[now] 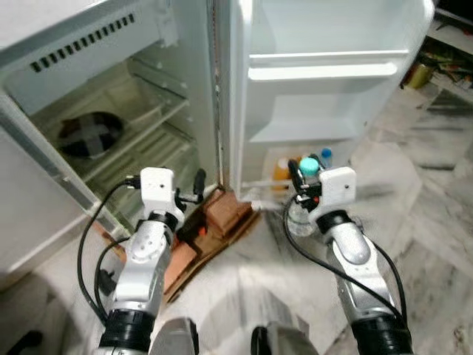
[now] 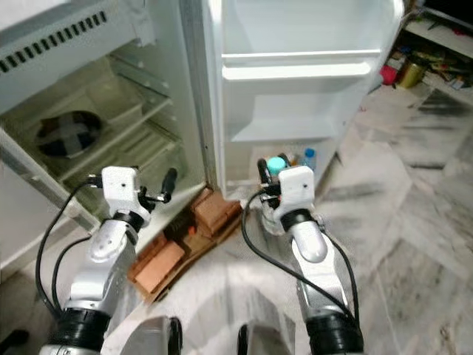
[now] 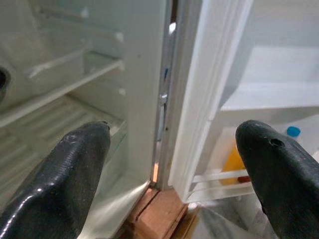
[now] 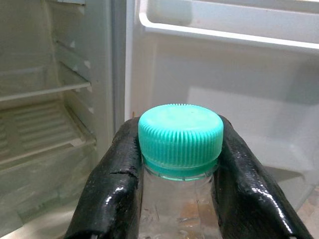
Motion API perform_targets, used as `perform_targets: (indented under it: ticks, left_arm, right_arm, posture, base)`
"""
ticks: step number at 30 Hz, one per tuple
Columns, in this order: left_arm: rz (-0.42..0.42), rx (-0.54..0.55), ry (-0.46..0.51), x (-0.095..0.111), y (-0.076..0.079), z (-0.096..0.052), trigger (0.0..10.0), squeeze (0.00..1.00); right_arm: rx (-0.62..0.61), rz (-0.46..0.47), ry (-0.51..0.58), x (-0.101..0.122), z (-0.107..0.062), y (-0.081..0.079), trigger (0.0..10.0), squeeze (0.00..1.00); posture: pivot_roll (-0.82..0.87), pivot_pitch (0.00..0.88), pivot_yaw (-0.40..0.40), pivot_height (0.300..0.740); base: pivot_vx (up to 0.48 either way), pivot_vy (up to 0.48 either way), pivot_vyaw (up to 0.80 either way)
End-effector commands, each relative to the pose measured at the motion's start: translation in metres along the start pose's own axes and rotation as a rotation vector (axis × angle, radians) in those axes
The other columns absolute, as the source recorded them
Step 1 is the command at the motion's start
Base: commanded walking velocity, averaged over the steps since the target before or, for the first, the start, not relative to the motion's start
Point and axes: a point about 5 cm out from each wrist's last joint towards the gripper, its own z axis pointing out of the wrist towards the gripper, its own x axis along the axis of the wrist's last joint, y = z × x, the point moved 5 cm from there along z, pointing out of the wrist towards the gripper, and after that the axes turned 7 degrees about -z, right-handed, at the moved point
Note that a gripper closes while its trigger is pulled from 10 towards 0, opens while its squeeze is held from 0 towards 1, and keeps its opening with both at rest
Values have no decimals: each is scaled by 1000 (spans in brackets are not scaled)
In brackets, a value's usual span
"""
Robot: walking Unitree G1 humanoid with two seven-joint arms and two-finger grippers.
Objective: Restocking fridge
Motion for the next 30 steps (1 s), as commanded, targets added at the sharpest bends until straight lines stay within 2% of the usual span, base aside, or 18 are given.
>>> perform_targets:
  ticks: [1, 4, 6, 14, 27, 30]
  left_arm:
    - [17, 34, -2, 1, -10, -5, 10000, 0]
    - [21, 48, 1, 3, -16, -9, 10000, 0]
    - [29, 67, -7, 2, -25, -18, 10000, 0]
    - [46, 93, -31, -3, -35, -33, 10000, 0]
    - [49, 91, -36, 1, -33, -32, 10000, 0]
    - [49, 95, -41, 1, -33, -33, 10000, 0]
  right_arm:
    - [0, -1, 57, 14, 1, 1, 10000, 0]
    - [-7, -5, 53, 13, -2, 4, 10000, 0]
    - [-23, -12, 38, 9, -9, 9, 10000, 0]
    - [-48, -12, 9, 2, -22, 13, 10000, 0]
    - [-43, -9, -2, 0, -23, 9, 10000, 0]
    - [-36, -22, 4, 1, -23, 10, 10000, 0]
  posture:
    - [-14, 145, -14, 740]
    - [-13, 144, -14, 740]
    - [-10, 145, -13, 740]
    - [-2, 147, -5, 740]
    - [2, 146, 7, 740]
    - [3, 148, 4, 740]
  base:
    - [247, 0, 0]
    - [252, 0, 0]
    - [255, 0, 0]
    - [269, 0, 0]
    - [271, 0, 0]
    - [271, 336, 279]
